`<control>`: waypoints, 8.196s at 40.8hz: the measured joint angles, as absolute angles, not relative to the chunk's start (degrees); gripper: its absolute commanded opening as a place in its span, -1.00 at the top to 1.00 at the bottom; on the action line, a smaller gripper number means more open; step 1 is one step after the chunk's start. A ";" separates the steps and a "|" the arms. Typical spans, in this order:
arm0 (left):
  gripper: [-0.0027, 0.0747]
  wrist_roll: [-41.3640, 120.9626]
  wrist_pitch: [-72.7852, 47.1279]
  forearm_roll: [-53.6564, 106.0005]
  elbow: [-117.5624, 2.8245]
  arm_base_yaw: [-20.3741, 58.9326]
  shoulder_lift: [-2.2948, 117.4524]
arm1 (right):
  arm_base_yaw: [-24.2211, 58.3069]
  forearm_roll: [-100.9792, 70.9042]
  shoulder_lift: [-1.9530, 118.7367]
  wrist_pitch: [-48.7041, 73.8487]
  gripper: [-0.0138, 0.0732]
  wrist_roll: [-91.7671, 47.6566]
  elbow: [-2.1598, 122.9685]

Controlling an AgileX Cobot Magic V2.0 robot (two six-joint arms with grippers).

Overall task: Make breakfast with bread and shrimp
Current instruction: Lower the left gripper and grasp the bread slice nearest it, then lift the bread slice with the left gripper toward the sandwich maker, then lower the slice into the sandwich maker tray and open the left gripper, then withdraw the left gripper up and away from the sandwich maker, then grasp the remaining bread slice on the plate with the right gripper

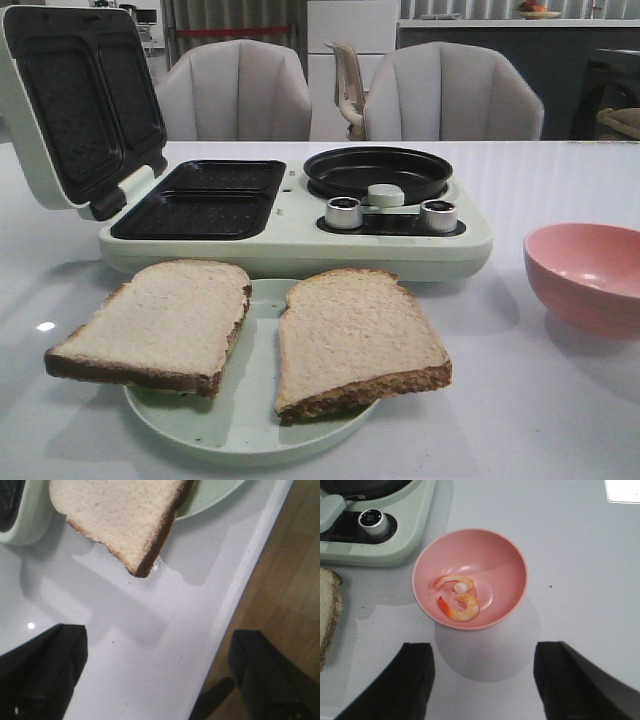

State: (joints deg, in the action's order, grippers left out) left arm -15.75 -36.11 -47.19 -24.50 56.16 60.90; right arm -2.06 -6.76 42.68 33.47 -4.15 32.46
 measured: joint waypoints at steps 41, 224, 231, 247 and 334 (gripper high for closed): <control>-0.50 -49.24 -46.23 -93.22 -29.52 60.35 95.83 | -2.06 -6.76 42.68 33.47 -0.55 -4.15 32.46; -0.34 -39.64 -35.64 -102.94 -79.29 29.46 119.84 | -2.06 -6.76 42.68 33.47 -0.55 -4.15 32.46; -0.34 -39.64 -35.64 -102.94 -79.29 29.46 119.84 | -2.06 -6.76 42.68 33.47 -0.55 -4.15 32.46; -0.34 -39.64 -39.70 -102.04 -77.27 33.61 113.81 | -2.06 -6.76 42.68 33.47 -0.55 -4.15 32.46; -0.34 -13.08 -43.72 -13.47 -40.34 38.75 39.65 | 17.64 -48.98 87.43 32.83 -0.55 -23.11 43.28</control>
